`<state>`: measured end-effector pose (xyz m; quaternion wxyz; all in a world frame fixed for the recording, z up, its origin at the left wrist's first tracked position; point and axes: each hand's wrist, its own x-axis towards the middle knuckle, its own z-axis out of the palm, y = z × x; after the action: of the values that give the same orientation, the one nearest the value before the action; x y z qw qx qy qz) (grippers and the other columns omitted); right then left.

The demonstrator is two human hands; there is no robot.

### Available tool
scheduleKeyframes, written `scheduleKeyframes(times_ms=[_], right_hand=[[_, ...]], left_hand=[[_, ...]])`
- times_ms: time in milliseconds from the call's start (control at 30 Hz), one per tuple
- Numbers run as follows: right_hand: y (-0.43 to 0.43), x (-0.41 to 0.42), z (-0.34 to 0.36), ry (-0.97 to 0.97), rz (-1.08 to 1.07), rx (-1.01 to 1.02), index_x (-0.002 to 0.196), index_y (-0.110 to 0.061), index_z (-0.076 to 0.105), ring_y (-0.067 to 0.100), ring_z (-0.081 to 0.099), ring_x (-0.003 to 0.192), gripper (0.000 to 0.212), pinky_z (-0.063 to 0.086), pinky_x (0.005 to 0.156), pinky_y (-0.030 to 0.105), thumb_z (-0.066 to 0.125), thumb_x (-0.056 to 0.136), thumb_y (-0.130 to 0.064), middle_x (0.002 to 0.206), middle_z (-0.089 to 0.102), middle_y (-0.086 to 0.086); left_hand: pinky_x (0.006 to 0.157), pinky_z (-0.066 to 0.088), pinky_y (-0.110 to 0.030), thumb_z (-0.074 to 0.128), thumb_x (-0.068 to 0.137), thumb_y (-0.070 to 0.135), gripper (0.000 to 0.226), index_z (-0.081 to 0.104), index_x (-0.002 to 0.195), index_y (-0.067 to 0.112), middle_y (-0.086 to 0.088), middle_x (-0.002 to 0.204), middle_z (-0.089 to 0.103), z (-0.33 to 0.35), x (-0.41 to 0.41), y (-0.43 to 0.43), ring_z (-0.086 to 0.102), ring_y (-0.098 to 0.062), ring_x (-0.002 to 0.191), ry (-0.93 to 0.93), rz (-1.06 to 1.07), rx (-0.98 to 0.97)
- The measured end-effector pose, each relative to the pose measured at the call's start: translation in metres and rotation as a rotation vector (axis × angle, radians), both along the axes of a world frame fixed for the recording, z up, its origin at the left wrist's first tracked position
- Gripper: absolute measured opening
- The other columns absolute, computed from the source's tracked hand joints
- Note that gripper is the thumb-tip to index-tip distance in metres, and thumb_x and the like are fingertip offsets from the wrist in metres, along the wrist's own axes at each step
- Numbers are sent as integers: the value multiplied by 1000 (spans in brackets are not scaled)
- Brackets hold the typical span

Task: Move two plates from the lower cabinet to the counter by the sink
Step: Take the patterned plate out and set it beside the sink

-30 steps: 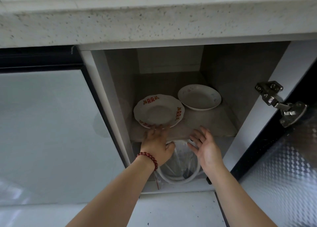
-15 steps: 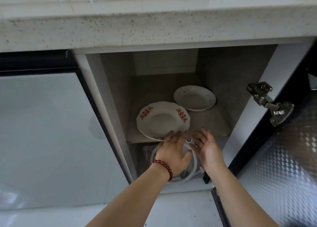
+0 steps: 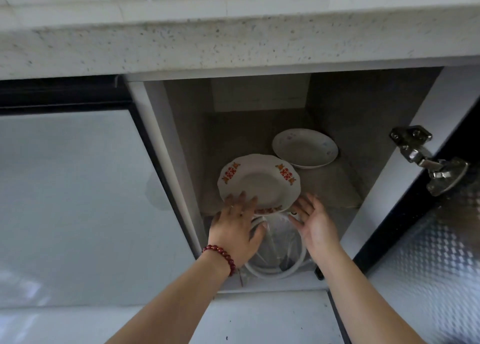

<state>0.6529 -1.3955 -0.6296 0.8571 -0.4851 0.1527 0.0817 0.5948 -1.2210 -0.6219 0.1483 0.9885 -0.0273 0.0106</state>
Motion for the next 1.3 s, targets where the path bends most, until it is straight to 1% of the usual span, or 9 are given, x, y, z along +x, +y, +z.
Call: scheduleKeyframes(times_ms=[67,200,333,433,600,733,1000,1167,1300], right_hand=[[6,0,0,-18,21,0,114,-27,52,12,58,103,27,43,89,39,29,101,-35,113,61,-3],[9,2,-1,-40,47,16,127,-24,48,15,57,108,33,46,84,35,30,101,-35,116,61,-3],[4,4,-1,-42,42,16,130,-21,48,21,56,115,38,44,96,42,30,100,-37,122,61,3],[-1,6,0,-40,33,18,120,-23,54,21,58,113,33,42,100,45,33,100,-37,120,63,4],[-7,7,3,-37,18,19,103,-30,56,16,61,103,24,46,85,37,32,100,-35,107,66,0],[-5,8,2,-26,1,21,109,-27,53,15,60,101,25,46,81,35,32,100,-36,105,65,-1],[-1,7,0,-4,-14,28,132,-18,47,23,54,118,40,42,100,45,32,100,-36,120,61,5],[-2,7,3,-5,-39,46,106,-26,55,19,59,106,26,46,85,38,33,99,-38,103,65,-1],[-8,10,0,-3,-61,65,132,-21,43,15,60,97,40,46,76,34,29,100,-39,105,63,0]], left_hand=[[112,20,-46,21,88,62,66,5,146,35,2,159,9,-1,0,5,5,-21,145,25,27,7],[112,15,-47,19,87,62,67,8,146,33,1,158,15,-6,-3,-2,8,-24,144,20,23,56],[113,14,-47,15,83,67,71,11,146,34,4,157,17,-8,-5,-13,3,-29,144,13,30,36],[114,10,-48,10,80,71,76,8,146,35,4,158,15,-9,-10,-22,2,-27,145,14,-7,43],[113,0,-46,8,81,71,73,5,146,38,8,158,8,-7,-11,-24,-1,-19,145,-15,-44,39],[114,4,-49,15,84,68,68,6,145,39,7,159,6,3,1,-6,-2,-23,145,-21,20,18],[113,18,-51,20,87,65,68,9,146,34,-3,159,4,15,17,7,6,-32,143,86,102,-6],[114,13,-50,15,85,69,72,4,147,34,-9,159,6,6,12,-4,-2,-31,145,121,92,8],[113,13,-51,10,81,73,75,1,147,37,-6,159,4,2,3,-15,-7,-35,144,112,52,18]])
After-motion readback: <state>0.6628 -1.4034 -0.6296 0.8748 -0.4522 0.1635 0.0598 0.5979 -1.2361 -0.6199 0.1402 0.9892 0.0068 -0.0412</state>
